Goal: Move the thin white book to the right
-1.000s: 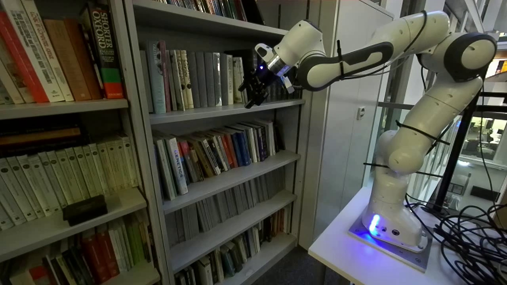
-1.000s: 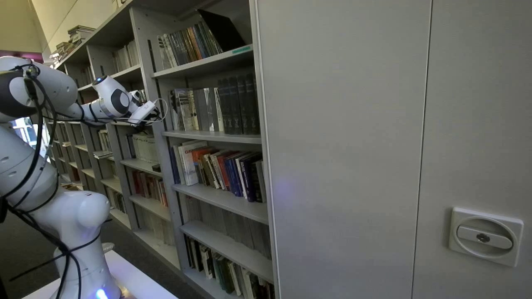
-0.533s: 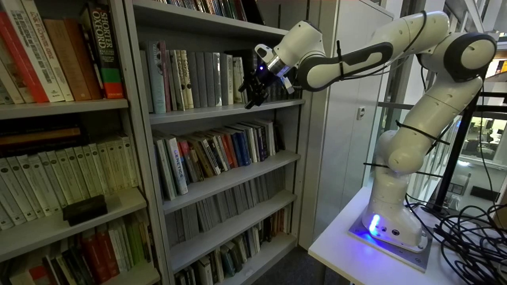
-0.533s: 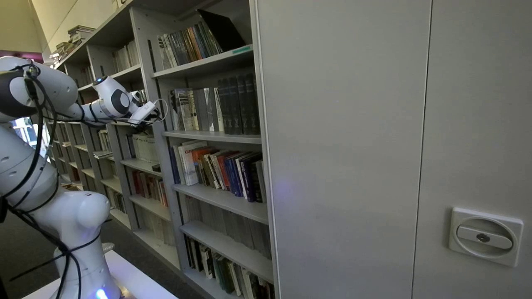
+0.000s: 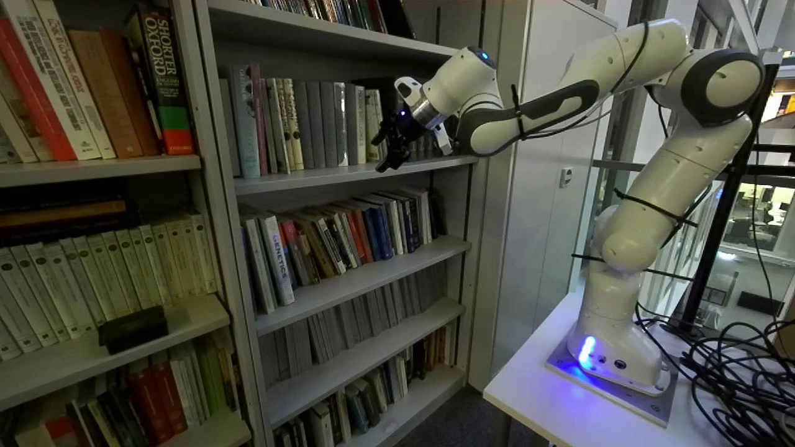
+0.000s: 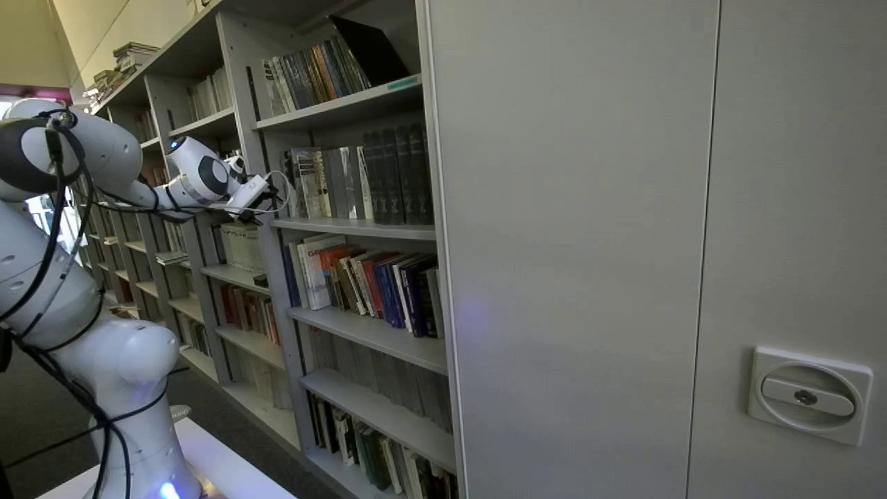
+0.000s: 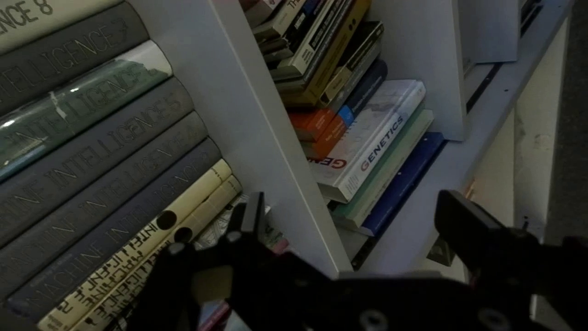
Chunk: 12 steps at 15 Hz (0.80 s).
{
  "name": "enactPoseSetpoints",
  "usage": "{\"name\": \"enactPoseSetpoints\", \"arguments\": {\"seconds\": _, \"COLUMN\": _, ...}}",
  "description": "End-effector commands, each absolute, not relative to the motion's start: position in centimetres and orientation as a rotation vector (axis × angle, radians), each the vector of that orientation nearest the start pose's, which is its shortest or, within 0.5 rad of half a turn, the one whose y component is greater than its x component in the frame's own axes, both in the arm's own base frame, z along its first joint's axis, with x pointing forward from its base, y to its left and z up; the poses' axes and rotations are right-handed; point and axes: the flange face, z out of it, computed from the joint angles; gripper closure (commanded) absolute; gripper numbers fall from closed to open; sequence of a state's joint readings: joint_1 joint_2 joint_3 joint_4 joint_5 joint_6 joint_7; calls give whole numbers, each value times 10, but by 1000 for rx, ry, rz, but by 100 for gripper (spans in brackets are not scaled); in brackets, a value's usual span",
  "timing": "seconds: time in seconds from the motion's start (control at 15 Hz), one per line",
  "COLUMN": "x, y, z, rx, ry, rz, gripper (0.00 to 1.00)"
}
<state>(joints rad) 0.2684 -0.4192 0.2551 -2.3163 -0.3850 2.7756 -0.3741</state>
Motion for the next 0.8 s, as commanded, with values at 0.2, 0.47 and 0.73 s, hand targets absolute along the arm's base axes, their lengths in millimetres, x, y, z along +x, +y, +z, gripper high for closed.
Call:
{"name": "enactPoseSetpoints", "arguments": {"seconds": 0.2, "x": 411, "y": 262, "z": 611, "rx": -2680, "ry": -1623, "rz": -1653, "gripper": 0}}
{"name": "enactPoseSetpoints", "arguments": {"seconds": 0.47, "x": 408, "y": 270, "z": 620, "rx": -2654, "ry": -1632, "rz": -1676, "gripper": 0}}
{"name": "enactPoseSetpoints", "arguments": {"seconds": 0.73, "x": 406, "y": 273, "z": 623, "rx": -2683, "ry": -1629, "rz": -1763, "gripper": 0}}
